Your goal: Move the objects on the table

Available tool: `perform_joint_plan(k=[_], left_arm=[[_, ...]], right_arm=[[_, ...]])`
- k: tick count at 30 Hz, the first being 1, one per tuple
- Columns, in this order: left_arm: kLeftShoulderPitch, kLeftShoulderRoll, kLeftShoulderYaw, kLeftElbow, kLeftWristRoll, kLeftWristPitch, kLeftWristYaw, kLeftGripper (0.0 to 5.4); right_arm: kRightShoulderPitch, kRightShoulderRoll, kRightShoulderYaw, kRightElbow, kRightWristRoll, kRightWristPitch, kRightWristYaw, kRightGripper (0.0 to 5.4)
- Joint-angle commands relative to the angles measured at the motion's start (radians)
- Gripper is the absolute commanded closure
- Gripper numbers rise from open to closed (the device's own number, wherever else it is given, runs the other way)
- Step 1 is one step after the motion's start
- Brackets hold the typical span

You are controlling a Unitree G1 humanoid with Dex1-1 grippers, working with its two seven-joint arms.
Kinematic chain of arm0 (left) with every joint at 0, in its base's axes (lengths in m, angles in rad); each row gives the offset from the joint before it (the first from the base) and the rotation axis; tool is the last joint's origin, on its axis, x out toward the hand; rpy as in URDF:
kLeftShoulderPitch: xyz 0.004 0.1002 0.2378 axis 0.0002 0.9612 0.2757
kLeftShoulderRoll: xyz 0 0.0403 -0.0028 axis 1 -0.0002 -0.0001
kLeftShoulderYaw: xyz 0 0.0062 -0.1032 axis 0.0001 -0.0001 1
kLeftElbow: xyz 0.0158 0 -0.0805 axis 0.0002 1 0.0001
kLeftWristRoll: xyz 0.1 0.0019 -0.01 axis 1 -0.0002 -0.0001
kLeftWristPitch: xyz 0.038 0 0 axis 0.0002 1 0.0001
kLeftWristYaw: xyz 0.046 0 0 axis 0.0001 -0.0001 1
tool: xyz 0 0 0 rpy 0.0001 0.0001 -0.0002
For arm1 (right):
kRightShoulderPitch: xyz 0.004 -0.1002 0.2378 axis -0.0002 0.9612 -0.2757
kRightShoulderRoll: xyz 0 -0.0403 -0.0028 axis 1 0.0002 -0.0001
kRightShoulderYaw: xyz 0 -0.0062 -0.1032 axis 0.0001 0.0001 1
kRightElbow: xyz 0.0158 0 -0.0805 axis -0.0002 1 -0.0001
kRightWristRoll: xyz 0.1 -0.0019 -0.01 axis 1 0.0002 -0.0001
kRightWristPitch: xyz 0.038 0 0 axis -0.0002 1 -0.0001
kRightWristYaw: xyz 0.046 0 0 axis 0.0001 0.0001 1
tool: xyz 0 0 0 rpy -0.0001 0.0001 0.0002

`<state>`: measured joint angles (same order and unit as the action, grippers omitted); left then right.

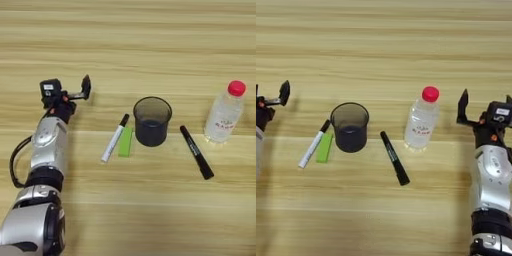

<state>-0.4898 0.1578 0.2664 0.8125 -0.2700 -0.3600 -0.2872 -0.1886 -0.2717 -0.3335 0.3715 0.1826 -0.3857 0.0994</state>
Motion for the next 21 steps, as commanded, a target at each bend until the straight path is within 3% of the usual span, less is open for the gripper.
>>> perform_joint_plan(k=[1, 8, 13, 21], left_arm=[[-0.021, -0.001, 0.004, 0.020, 0.005, -0.014, 0.004, 0.03], [-0.024, 0.000, 0.006, 0.028, 0.004, -0.019, 0.001, 0.03], [-0.025, 0.001, 0.005, 0.030, 0.005, -0.021, 0.001, 0.03], [-0.025, 0.003, 0.003, 0.034, 0.010, -0.027, 0.002, 0.03]], right_arm=[[0.034, -0.007, -0.006, -0.097, 0.027, -0.009, 0.026, 0.00], [0.071, 0.019, -0.016, -0.260, 0.100, -0.043, 0.062, 0.00], [0.085, 0.033, -0.012, -0.309, 0.141, -0.064, 0.095, 0.00], [0.117, 0.047, 0.053, -0.376, 0.178, -0.064, 0.197, 0.00]])
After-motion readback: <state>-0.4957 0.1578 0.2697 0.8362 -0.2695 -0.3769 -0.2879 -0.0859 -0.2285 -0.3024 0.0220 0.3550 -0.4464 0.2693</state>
